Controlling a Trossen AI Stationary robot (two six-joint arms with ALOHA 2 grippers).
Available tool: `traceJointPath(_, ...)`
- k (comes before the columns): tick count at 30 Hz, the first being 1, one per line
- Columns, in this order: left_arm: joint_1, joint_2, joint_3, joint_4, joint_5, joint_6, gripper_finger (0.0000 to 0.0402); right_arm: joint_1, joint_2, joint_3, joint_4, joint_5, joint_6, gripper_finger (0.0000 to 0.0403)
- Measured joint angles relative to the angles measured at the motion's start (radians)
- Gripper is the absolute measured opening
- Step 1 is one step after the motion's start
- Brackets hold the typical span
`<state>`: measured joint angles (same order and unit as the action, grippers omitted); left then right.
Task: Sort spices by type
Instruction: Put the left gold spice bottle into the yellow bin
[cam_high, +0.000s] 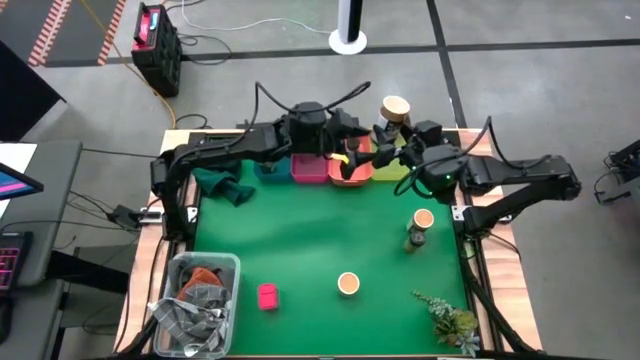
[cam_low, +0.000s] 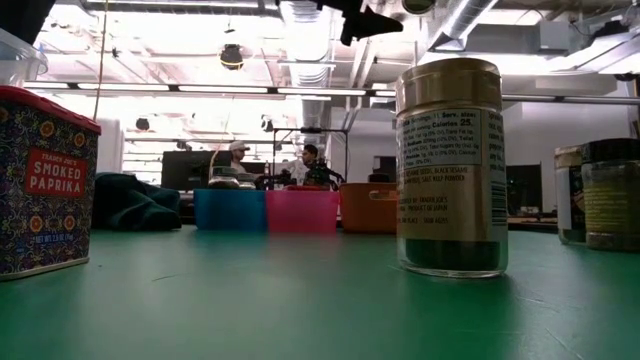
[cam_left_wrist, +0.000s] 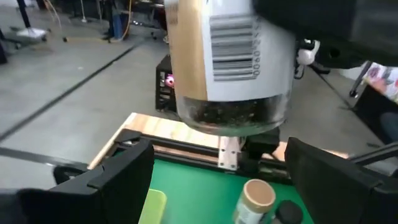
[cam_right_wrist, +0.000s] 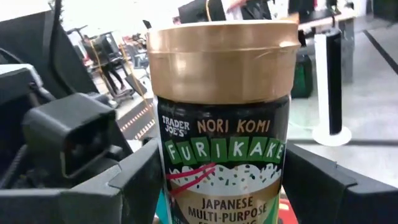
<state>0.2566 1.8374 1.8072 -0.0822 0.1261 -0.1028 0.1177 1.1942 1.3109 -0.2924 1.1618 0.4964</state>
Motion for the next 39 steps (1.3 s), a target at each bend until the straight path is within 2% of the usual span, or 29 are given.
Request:
traceJointPath(3, -0.008, 0.000, 0.000, 0.009, 0.000, -0.024, 0.0346, 0.000, 0.006, 0.000, 0.046, -0.014, -0.055, 0.0306)
traceJointPath(17, -0.021, 0.000, 0.000, 0.103, -0.001, -0.001, 0.0346, 0.013, 0.013, 0.000, 0.107, -0.035, -0.061, 0.0306)
traceJointPath(39, -0.033, 0.001, 0.000, 0.114, 0.008, 0.060, 0.0334, 0.034, 0.013, 0.000, 0.105, -0.048, -0.064, 0.0306)
